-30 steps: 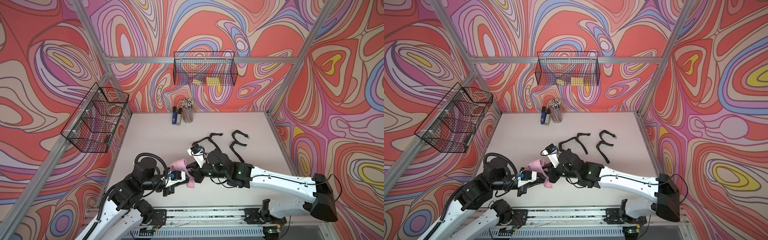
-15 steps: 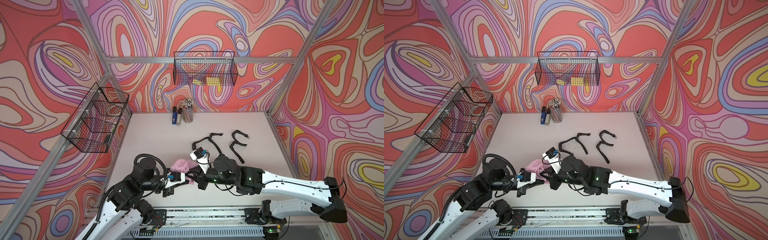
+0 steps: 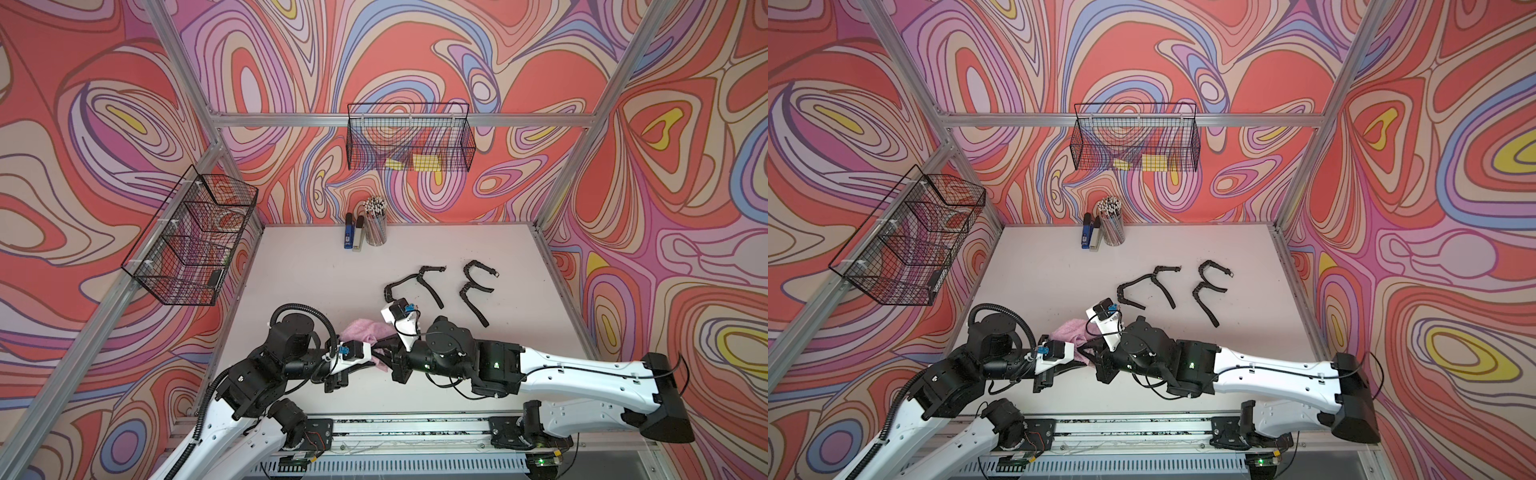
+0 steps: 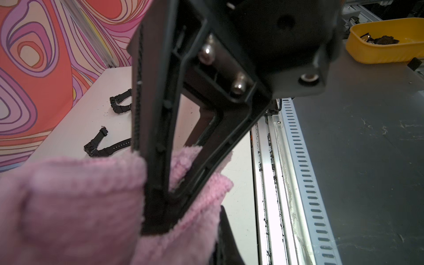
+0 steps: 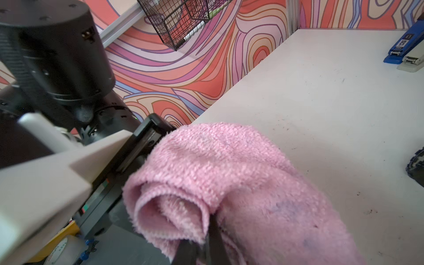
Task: Wipe the watch dial
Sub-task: Wipe the dirt from the watch dial.
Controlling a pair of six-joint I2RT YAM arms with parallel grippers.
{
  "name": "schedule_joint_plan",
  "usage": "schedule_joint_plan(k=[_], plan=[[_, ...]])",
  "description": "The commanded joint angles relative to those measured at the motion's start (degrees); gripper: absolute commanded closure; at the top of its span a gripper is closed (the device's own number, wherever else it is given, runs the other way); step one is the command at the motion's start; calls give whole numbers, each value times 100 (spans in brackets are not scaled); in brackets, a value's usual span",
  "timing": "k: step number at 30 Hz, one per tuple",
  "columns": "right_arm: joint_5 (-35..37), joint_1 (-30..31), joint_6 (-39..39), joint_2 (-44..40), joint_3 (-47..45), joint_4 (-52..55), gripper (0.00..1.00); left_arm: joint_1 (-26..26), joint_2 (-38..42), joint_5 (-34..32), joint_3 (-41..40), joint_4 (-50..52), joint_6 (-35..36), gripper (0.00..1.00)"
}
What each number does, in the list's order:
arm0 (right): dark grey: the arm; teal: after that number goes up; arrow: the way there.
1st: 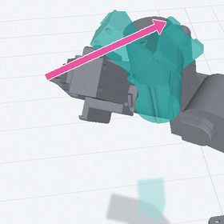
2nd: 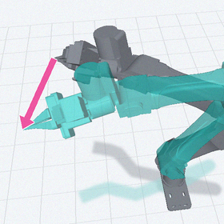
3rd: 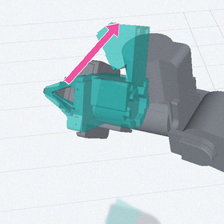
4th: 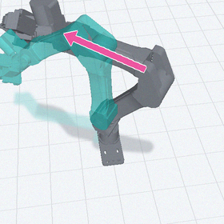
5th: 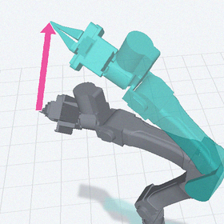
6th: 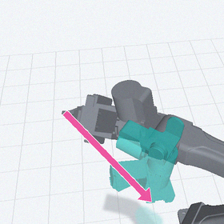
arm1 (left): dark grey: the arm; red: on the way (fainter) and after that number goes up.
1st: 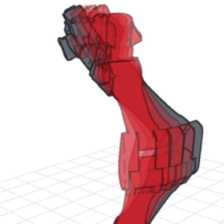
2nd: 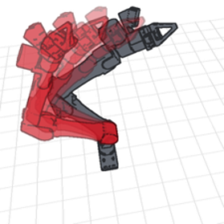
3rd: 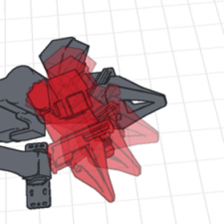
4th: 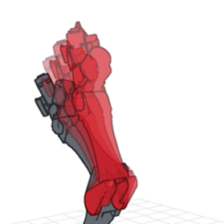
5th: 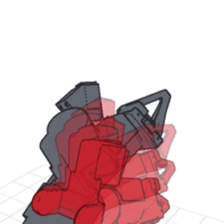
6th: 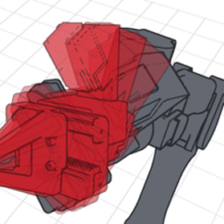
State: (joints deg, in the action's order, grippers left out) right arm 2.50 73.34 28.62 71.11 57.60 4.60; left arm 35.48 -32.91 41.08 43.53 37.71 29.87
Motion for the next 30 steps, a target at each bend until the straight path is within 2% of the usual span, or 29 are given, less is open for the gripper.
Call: schedule_joint_plan(k=[1,6,10,15,19,30], plan=[[-624,-126,21,370,-211,-54,100,-2,105,181,222,-900,11,100],[-498,-175,54,463,-117,67,100,-6,231,93,229,-835,-73,100],[-674,-141,73,335,-12,220,100,-6,198,78,192,-856,-105,100],[-317,302,-40,23,213,724,100,-12,97,23,182,-901,-40,100],[-338,580,101,-118,210,985,100,-22,-2,18,225,-905,19,100],[-257,822,382,-341,-54,909,100,-68,-27,29,287,-829,63,100]])
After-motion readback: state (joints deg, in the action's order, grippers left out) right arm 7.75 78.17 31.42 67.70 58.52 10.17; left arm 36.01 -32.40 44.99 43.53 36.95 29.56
